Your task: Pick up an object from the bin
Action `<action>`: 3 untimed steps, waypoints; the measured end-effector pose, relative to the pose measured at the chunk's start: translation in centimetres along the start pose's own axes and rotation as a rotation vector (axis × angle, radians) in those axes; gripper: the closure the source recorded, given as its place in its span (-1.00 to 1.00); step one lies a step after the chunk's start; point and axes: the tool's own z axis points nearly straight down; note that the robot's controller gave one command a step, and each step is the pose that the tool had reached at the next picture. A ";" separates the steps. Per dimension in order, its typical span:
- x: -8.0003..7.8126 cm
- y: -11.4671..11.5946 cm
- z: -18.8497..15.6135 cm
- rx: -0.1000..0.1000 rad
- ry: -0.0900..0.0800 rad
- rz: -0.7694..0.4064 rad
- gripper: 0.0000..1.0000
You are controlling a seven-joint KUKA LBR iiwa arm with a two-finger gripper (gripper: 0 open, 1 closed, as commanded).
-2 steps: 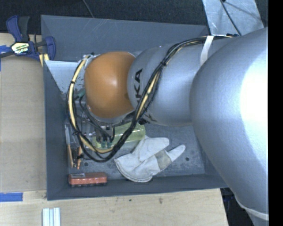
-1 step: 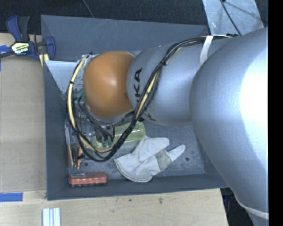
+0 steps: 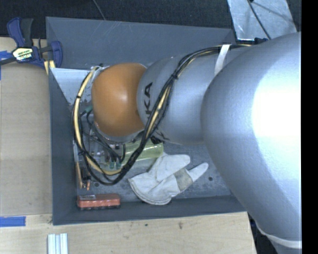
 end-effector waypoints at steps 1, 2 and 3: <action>0.4 -0.2 2.0 0.001 -0.006 -0.089 1.00; 0.5 0.0 2.1 0.000 -0.001 -0.090 -1.00; 0.5 -0.1 2.1 0.000 -0.001 -0.089 -1.00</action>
Offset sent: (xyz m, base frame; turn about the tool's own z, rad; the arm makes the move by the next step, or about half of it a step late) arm 0.0000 0.0000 0.0000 0.0000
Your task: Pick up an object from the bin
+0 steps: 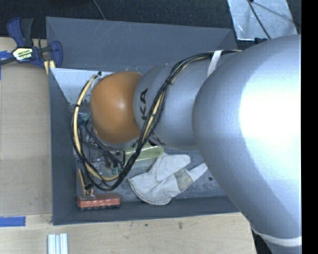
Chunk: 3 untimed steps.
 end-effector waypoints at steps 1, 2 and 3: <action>-1.9 -1.9 -3.7 0.000 0.005 0.069 -1.00; -3.7 -2.4 -5.1 -0.003 -0.007 0.110 -1.00; -3.8 -2.5 -4.5 -0.002 -0.003 0.111 -1.00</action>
Offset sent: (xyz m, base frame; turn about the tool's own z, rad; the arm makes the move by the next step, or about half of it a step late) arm 0.0429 -0.0211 0.0361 0.1238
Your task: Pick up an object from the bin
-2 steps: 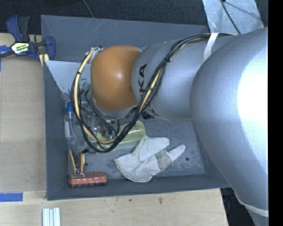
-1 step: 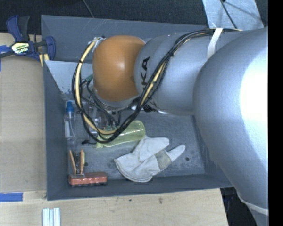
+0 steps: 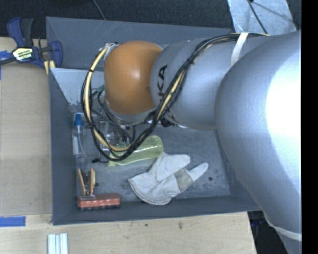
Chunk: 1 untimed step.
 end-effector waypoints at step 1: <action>0.9 -2.5 3.9 0.001 0.000 0.035 -1.00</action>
Offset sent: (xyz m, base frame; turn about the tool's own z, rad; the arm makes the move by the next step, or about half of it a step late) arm 0.0437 -0.0435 -0.0270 -0.0254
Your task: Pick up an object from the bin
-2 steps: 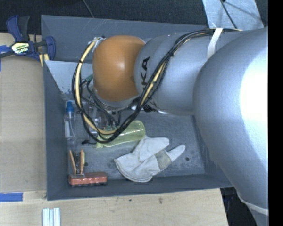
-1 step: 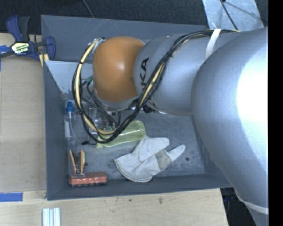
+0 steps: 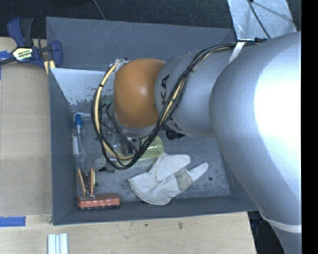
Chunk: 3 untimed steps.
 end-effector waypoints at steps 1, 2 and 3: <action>-5.7 -1.5 -1.3 0.001 0.002 -0.060 1.00; -5.6 -1.5 -1.2 0.001 0.003 -0.059 1.00; -4.3 0.2 -13.7 0.001 0.004 -0.049 1.00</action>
Offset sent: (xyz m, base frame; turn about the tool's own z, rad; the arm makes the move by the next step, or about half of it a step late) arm 0.0000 0.0000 0.0000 0.0000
